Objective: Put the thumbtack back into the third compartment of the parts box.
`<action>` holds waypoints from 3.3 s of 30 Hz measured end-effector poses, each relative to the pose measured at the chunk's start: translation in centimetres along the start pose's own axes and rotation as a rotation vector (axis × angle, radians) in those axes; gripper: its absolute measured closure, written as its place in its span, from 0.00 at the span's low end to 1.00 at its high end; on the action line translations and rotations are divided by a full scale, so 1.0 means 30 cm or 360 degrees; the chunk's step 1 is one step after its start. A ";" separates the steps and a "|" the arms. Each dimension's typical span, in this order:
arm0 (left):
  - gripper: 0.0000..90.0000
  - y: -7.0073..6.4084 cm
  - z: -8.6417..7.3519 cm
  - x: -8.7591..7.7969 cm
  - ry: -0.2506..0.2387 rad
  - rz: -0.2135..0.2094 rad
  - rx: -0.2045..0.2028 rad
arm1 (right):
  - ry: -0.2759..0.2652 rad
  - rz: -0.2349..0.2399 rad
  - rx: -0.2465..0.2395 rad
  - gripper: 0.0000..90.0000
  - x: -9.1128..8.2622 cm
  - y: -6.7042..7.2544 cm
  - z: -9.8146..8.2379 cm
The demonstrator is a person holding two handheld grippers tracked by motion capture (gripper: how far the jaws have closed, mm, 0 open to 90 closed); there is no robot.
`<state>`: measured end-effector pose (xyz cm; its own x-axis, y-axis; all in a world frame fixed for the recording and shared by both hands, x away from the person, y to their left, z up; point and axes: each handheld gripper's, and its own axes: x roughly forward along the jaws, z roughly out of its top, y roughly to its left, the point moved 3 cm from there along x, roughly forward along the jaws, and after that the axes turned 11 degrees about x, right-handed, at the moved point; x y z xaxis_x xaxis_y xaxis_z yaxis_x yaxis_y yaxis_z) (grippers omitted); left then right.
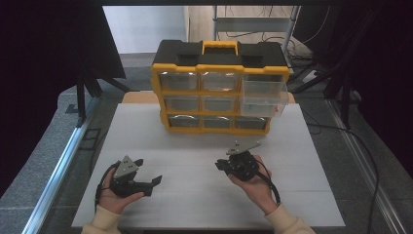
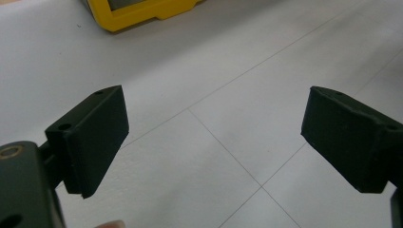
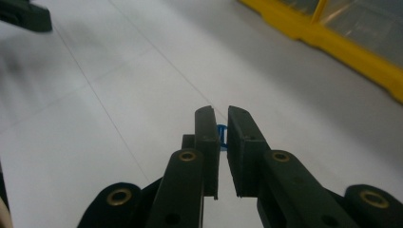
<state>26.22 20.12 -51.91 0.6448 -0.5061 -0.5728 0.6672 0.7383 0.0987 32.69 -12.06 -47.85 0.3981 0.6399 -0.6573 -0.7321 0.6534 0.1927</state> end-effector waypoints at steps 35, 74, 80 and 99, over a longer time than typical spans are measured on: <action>0.10 0.000 0.006 -0.002 -0.0013 0.0008 0.0002 | -0.0415 0.0082 0.0011 0.92 -0.221 0.034 0.157; 0.10 0.000 0.007 -0.006 -0.0021 0.0009 0.0000 | -0.0735 -0.0125 0.0068 0.92 -0.465 -0.077 0.521; 0.10 -0.001 0.008 -0.005 -0.0022 0.0009 0.0000 | -0.0750 -0.0229 0.0096 0.91 -0.484 -0.120 0.537; 0.10 -0.001 0.012 -0.005 -0.0033 0.0006 -0.0013 | -0.0810 -0.0284 0.0133 0.42 -0.492 -0.165 0.538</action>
<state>26.25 20.02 -51.52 0.6549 -0.5126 -0.5554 0.6619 0.7437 0.0940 39.36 -18.23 -27.34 0.7444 0.6178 -0.2534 -0.5908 0.7862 0.1812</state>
